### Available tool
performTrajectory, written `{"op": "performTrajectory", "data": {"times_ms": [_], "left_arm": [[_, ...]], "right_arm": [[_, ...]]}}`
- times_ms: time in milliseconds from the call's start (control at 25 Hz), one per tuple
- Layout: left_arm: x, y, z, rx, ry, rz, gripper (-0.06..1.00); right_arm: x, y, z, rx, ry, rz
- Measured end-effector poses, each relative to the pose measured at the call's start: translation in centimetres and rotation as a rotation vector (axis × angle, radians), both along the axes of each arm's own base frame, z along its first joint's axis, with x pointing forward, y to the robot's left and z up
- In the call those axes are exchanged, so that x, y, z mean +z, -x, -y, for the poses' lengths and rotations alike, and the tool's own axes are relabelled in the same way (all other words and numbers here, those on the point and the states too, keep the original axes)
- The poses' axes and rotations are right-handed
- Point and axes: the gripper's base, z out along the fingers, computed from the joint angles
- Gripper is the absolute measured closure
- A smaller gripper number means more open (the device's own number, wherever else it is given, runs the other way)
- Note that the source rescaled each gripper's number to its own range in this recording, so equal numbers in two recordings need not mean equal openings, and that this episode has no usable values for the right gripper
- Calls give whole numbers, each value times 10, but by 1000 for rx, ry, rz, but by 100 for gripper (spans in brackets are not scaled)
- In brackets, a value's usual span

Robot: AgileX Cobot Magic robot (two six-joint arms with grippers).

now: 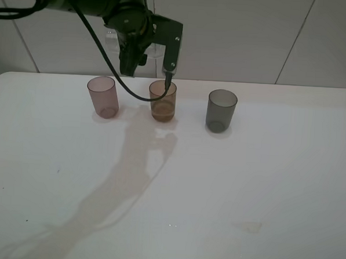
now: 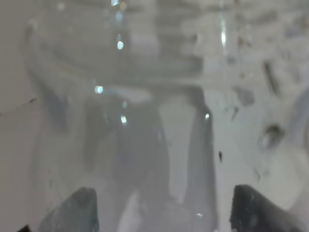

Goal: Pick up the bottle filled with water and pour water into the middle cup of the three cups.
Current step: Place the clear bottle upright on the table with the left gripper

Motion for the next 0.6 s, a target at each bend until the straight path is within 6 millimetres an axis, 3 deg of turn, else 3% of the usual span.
{"op": "performTrajectory", "data": {"times_ms": [160, 320, 520, 600], "left_arm": [[27, 20, -1, 83, 269, -86, 94], [35, 45, -4, 96, 531, -152, 94], [19, 69, -18, 150, 815, -184, 94], [0, 76, -28, 185, 884, -182, 94]], "right_arm": [[0, 0, 0, 0, 0, 0], [0, 0, 0, 0, 0, 0], [0, 0, 0, 0, 0, 0], [0, 0, 0, 0, 0, 0]]}}
